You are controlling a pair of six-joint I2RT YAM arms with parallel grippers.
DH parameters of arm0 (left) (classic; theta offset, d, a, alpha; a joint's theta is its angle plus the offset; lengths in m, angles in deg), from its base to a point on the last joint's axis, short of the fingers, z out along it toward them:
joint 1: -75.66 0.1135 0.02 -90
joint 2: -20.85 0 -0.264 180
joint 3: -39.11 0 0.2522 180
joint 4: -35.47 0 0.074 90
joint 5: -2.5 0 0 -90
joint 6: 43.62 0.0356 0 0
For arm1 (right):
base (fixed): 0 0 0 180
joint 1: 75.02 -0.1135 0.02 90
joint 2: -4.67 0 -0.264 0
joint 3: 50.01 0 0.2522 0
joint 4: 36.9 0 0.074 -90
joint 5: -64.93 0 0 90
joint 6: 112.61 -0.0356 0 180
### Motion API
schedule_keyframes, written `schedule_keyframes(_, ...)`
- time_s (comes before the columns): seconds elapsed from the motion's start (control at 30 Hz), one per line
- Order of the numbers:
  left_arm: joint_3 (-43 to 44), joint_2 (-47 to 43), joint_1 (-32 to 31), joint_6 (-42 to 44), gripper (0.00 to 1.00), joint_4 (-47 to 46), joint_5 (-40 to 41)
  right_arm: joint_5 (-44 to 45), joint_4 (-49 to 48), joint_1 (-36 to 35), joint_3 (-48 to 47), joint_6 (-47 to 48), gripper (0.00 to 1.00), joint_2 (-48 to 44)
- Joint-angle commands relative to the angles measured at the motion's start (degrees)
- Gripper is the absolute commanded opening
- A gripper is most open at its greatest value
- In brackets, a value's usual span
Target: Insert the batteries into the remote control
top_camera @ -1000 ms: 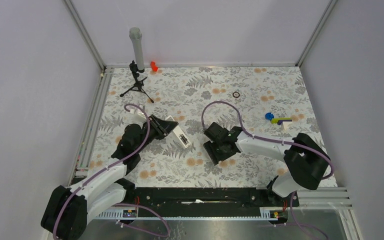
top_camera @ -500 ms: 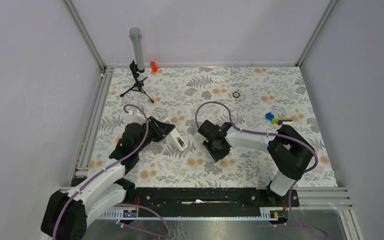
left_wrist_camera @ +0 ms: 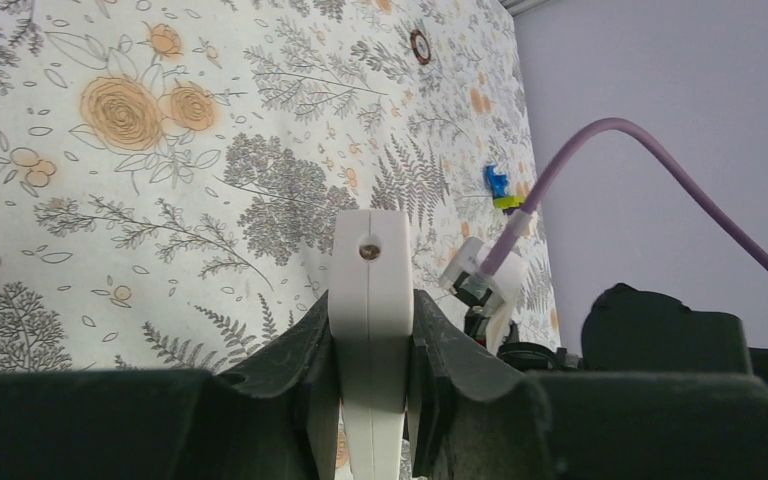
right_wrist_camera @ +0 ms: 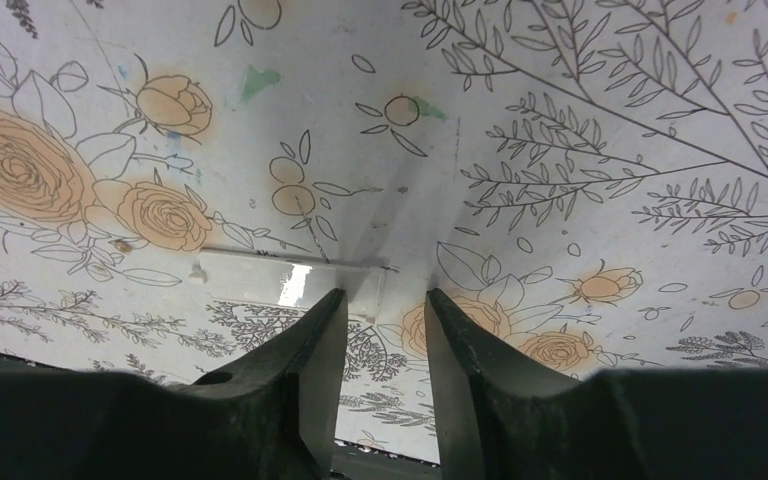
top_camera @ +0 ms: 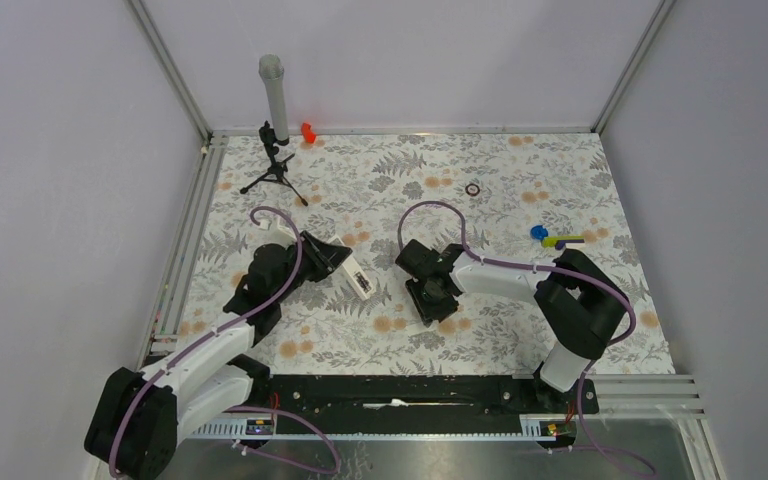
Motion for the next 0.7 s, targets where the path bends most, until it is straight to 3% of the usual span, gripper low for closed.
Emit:
schedule_keyframes(0.0, -0.93, 0.78, 0.30, 0.00, 0.00, -6.25, 3.61, 3.81, -2.09, 0.43, -1.31, -2.98, 0.43, -2.35)
schedule_keyframes(0.33, -0.65, 0.73, 0.30, -0.11, 0.00, -6.27, 5.01, 3.99, -0.94, 0.54, -1.65, -7.04, 0.24, -1.82)
schedule_keyframes(0.67, -1.55, 6.09, 0.21, -1.82, 0.00, -8.11, 2.49, 6.13, -1.32, 0.66, 1.07, -8.28, 0.23, -3.26)
